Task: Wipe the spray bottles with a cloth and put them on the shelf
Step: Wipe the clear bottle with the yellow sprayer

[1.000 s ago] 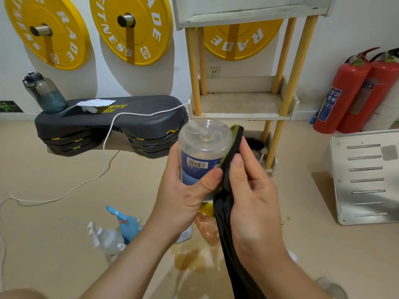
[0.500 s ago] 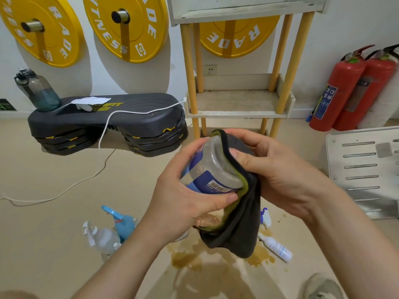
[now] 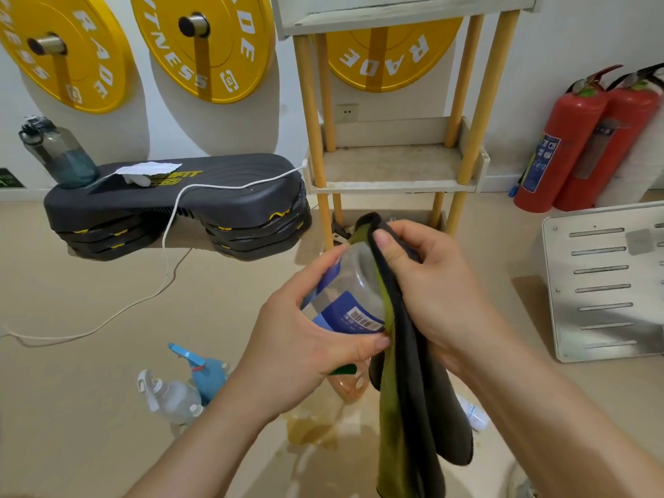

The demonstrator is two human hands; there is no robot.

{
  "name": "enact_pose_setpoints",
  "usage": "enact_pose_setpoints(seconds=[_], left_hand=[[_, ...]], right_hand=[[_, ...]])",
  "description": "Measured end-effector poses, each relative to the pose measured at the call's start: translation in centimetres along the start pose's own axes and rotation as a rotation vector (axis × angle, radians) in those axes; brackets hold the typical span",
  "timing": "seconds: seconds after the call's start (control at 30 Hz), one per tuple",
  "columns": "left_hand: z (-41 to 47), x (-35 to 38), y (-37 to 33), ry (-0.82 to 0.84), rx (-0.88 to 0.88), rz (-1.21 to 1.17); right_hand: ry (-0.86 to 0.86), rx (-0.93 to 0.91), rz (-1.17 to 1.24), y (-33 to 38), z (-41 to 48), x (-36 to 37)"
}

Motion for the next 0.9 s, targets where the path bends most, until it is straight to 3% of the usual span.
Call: enact_pose_setpoints(seconds=[0.17,0.23,0.47,0.7,0.9], left_hand=[[0.1,-0.8,-0.4,0.024,-0.003,-0.084],[0.0,-0.5,-0.3,0.032,-0.02,-0.059],[-0.4,0.2,-0.3,-0.027,-0.014,-0.015],[-0.4,-0.6,-0.6,-0.006,0.021,0.023],[-0.5,-1.3,-1.1,-0.055,0.075,0.237]], right_hand=[[0.538,0.128,0.269,-0.9,-0.5,0.7],[0.523,0.12,0.235,-1.3,-0.7,0.5],[0.111,0.005,0.284,-1.1,-0.8,0.7],[0.509,0.129,0.475,-1.4,-0.9,0.5],[0.377,0.085,0.41,-1.4,-0.5,0.0]])
Point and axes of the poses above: each hand's wrist, its own z-axis towards the middle knuckle, its own x-axis out of the palm, y = z × x, the point moved 7 cm from there along z, towards the middle knuckle, and after that the axes turned 9 degrees about y, right-handed, at the moved point
